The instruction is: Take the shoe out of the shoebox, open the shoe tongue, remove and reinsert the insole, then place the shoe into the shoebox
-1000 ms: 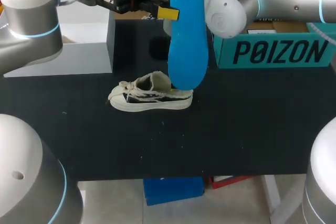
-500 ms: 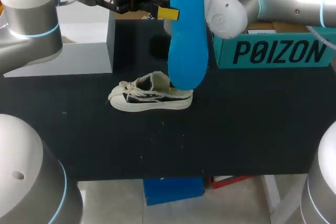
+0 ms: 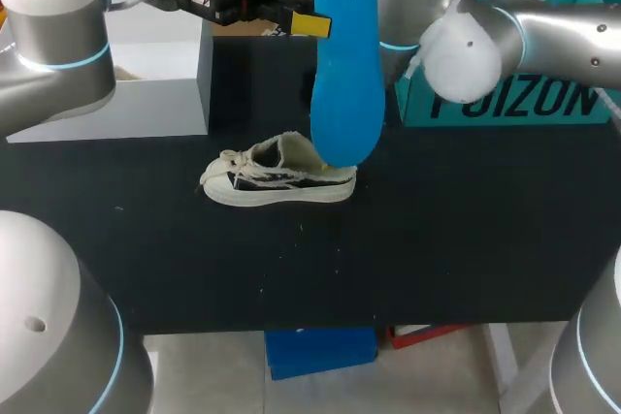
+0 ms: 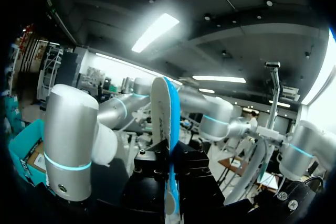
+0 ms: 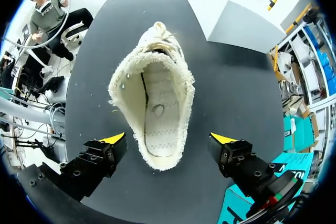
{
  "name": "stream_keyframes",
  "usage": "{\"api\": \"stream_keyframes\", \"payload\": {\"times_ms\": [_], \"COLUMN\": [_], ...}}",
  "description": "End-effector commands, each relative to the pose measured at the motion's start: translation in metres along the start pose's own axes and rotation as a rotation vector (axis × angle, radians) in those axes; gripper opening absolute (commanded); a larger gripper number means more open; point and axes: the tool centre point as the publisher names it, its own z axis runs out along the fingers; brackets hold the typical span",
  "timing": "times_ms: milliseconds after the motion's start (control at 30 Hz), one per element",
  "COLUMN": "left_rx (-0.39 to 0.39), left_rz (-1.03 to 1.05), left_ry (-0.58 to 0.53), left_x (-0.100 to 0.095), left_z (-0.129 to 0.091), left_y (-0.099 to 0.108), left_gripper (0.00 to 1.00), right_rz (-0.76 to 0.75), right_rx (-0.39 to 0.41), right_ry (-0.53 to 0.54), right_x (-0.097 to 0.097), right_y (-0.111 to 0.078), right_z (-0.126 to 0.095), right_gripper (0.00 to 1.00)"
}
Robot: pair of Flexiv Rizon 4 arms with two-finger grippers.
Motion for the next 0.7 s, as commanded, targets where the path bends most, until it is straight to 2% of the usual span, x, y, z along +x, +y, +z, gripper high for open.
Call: {"api": "stream_keyframes", "payload": {"times_ms": [33,200,333,700], "left_rx": [0.001,0.001,0.001,0.001], "left_rz": [0.002,0.002,0.002,0.002], "left_ry": [-0.004,-0.004,-0.004,-0.004], "left_x": [0.001,0.001,0.001,0.001], "left_z": [0.001,0.001,0.001,0.001], "left_y": [0.002,0.002,0.002,0.002], "left_gripper": [0.00,0.00,0.00,0.00], "right_rz": [-0.001,0.004,0.007,-0.003], "right_rx": [-0.156,-0.270,-0.329,-0.433], "right_ry": [-0.016,-0.036,-0.048,-0.044], "right_x": [0.004,0.004,0.004,0.003], "right_y": [-0.010,-0.014,-0.018,-0.025], "right_z": [0.003,0.008,0.012,0.021], "right_gripper": [1.00,1.00,1.00,1.00]}}
